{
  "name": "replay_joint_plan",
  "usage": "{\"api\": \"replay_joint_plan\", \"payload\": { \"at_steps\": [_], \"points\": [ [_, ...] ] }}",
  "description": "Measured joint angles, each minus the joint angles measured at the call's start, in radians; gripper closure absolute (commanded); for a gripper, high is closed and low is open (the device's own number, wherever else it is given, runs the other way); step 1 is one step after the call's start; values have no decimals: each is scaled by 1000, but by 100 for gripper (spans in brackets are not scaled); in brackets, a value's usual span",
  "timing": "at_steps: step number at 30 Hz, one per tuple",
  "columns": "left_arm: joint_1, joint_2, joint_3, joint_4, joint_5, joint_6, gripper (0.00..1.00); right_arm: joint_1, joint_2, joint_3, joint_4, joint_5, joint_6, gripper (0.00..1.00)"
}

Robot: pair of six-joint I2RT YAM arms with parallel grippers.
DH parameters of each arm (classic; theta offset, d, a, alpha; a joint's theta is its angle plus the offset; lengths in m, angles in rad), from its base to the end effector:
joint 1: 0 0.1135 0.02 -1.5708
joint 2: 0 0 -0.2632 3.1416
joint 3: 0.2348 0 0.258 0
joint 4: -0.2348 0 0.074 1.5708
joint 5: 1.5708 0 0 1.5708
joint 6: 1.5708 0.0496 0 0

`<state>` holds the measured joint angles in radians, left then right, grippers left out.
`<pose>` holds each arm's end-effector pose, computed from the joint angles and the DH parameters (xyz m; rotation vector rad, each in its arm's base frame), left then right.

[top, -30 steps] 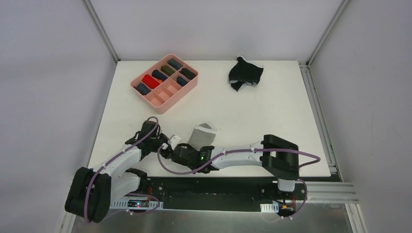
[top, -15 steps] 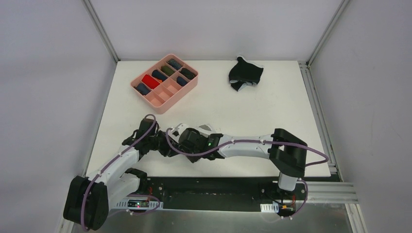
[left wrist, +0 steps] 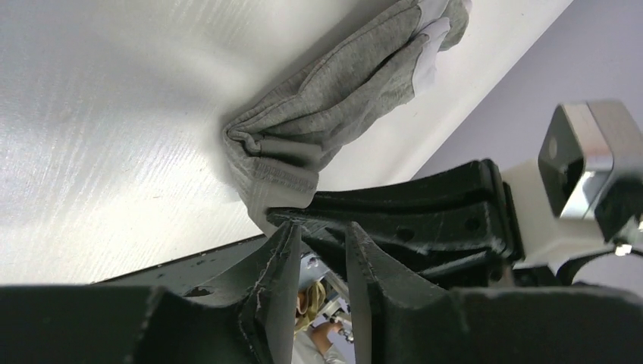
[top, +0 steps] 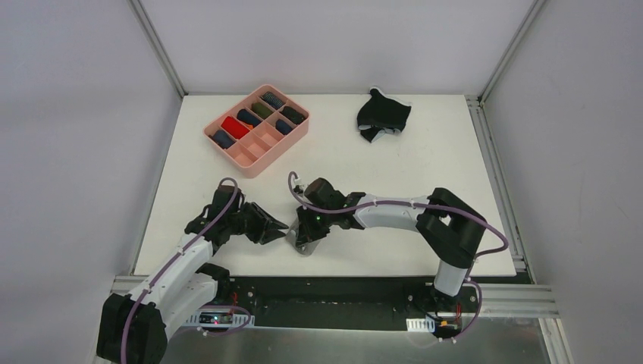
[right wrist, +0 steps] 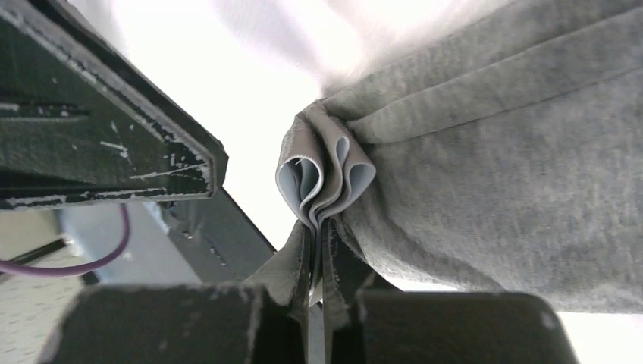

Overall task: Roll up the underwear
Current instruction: Roll the underwear to the center of the board.

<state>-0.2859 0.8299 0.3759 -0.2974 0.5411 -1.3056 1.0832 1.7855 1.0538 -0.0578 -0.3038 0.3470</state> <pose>0.1648 -0.0751 0.1721 -1.0043 2.4434 -1.3227 0.1688 0.3500 0.1615 -1.0740 2.3354 0.9892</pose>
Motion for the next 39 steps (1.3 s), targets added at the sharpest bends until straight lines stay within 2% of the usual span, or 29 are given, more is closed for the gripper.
{"api": "replay_joint_plan", "payload": {
  "at_steps": [10, 19, 27, 39],
  "points": [
    [0, 72, 0, -2, 28, 14, 77, -125, 69, -15, 62, -270, 106, 100],
    [-2, 172, 23, -3, 34, 37, 78, -170, 175, 65, 10, -431, 125, 100],
    [-3, 238, 45, 12, 34, 50, 78, -189, 210, 161, -133, -463, 94, 100],
    [-10, 307, 58, 35, 34, 73, 79, -189, 241, 316, -367, -407, -57, 98]
  ]
}}
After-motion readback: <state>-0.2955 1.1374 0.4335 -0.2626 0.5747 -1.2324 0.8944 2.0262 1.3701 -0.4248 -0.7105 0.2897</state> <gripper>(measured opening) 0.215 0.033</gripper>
